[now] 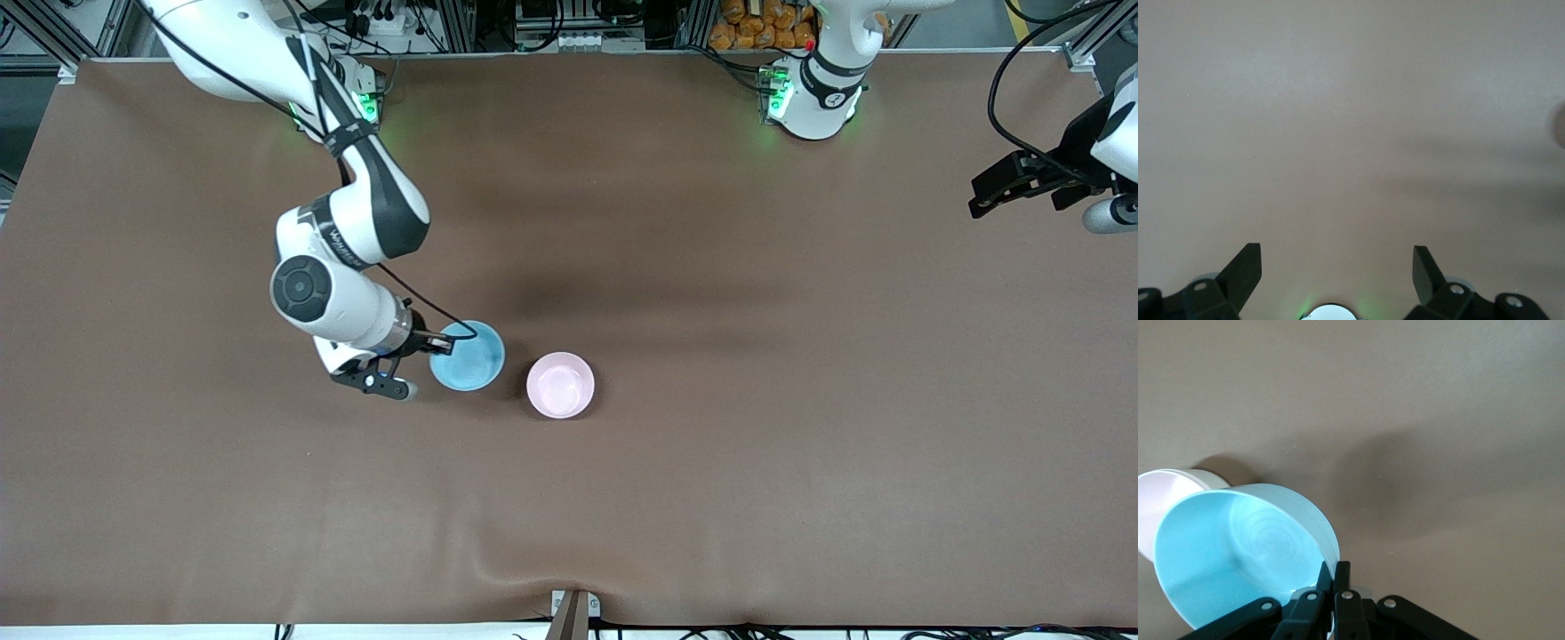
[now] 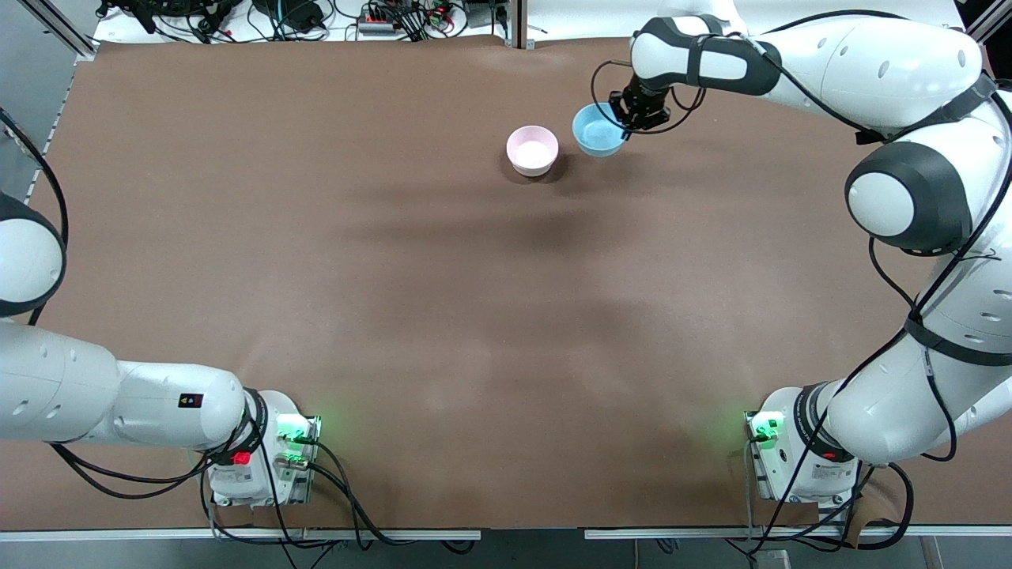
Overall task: Stack pink and blue bowls on white bowl
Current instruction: 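Carry the blue bowl with the right gripper over the pink bowl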
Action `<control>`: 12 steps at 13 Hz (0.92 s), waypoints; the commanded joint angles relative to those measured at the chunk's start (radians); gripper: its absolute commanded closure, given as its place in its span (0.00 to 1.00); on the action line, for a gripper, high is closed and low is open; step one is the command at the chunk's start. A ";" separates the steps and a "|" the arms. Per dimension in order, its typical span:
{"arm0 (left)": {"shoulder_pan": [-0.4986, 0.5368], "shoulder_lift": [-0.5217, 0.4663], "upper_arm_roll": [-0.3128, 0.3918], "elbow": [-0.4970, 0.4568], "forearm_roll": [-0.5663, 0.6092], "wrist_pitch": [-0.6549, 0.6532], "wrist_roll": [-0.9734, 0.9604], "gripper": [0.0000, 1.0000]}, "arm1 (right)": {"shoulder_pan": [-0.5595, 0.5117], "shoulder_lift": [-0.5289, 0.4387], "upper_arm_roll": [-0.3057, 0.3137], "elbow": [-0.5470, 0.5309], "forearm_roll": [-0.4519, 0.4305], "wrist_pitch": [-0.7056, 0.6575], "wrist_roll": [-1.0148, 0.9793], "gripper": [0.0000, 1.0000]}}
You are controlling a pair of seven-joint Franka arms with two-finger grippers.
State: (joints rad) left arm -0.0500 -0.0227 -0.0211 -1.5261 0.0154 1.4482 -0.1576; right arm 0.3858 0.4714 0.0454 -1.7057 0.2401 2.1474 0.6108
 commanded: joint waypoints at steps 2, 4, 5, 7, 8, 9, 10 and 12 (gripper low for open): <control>0.016 -0.016 0.004 0.004 -0.011 -0.014 0.012 0.00 | 0.047 0.019 -0.012 0.024 0.151 0.006 0.056 1.00; 0.015 -0.010 0.001 0.004 -0.011 -0.014 0.004 0.00 | 0.093 0.064 -0.012 0.081 0.159 0.028 0.165 1.00; 0.016 -0.010 0.001 0.006 -0.011 -0.014 0.009 0.00 | 0.120 0.088 -0.013 0.105 0.156 0.031 0.203 1.00; 0.015 -0.011 0.001 0.006 -0.011 -0.014 0.009 0.00 | 0.127 0.148 -0.015 0.185 0.159 0.029 0.263 1.00; 0.015 -0.011 -0.002 0.009 -0.011 -0.014 0.003 0.00 | 0.130 0.161 -0.015 0.210 0.156 0.028 0.302 1.00; 0.015 -0.016 -0.003 0.008 -0.012 -0.014 0.001 0.00 | 0.133 0.168 -0.015 0.212 0.148 0.031 0.319 1.00; 0.015 -0.019 -0.003 0.006 -0.012 -0.014 0.000 0.00 | 0.133 0.193 -0.015 0.219 0.149 0.034 0.326 1.00; 0.016 -0.019 0.001 0.007 -0.012 -0.014 0.007 0.00 | 0.136 0.223 -0.015 0.235 0.154 0.098 0.329 1.00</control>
State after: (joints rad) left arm -0.0404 -0.0246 -0.0204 -1.5207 0.0154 1.4481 -0.1576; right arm 0.5136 0.6450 0.0372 -1.5247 0.3756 2.2168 0.9190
